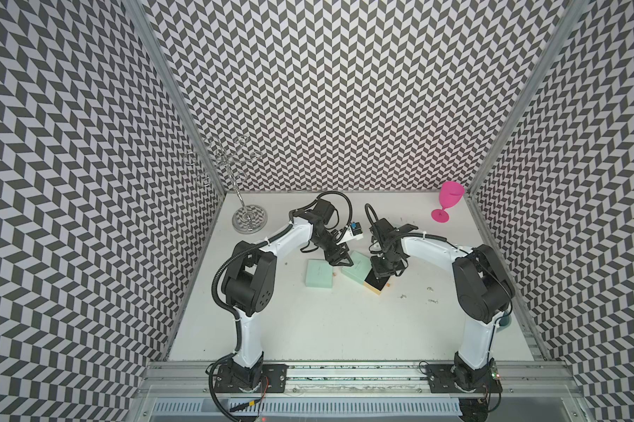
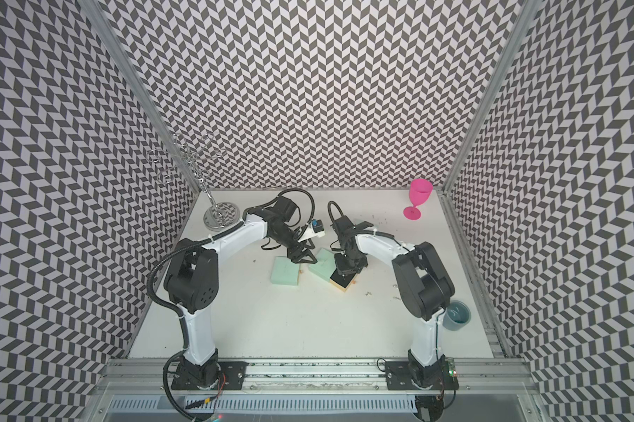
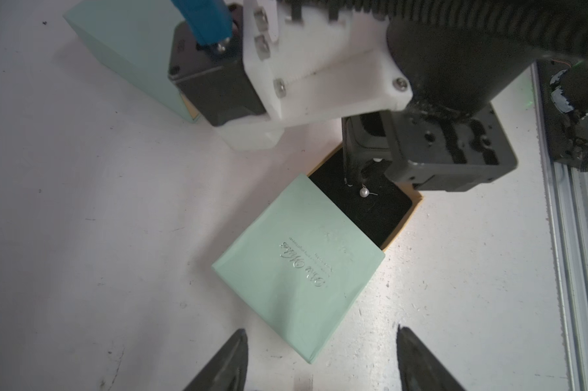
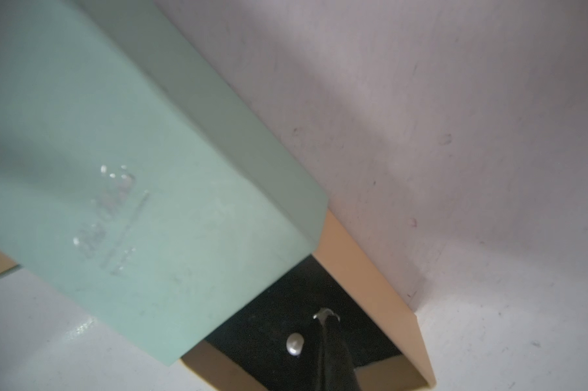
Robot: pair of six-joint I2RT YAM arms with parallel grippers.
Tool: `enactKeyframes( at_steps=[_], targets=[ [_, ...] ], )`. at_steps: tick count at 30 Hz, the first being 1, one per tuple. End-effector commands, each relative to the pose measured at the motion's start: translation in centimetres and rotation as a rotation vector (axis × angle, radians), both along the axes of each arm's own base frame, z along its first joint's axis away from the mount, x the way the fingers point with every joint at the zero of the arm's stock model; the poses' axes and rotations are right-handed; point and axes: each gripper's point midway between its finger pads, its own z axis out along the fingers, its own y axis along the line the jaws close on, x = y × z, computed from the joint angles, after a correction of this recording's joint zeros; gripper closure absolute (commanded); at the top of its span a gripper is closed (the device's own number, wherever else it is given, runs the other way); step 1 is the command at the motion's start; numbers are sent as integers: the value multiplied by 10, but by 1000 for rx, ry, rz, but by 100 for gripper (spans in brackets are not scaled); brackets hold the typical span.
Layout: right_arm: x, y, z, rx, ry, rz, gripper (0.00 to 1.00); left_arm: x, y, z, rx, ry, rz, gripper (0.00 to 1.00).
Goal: Place the earrings into the drawer-style jewelry box
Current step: Insert the earring into the inner lining.
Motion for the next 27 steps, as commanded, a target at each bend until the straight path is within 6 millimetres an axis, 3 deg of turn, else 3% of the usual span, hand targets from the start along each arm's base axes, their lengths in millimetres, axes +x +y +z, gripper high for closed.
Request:
enactKeyframes(
  at_steps=[1,13,18,27],
  targets=[
    [4,3,-6,-9,-9,19,96,-6,-4,-3,-17,3,-28,30],
    [-1,6,-16,14,12,33,96,-10,-5,-14,-8,21,-29,30],
    [0,4,-18,-6,9,38,91,-10,-5,-15,-8,19,-28,30],
    [23,2,33,-10,-126,7,88,-5,-5,-12,-13,7,-25,30]
  ],
)
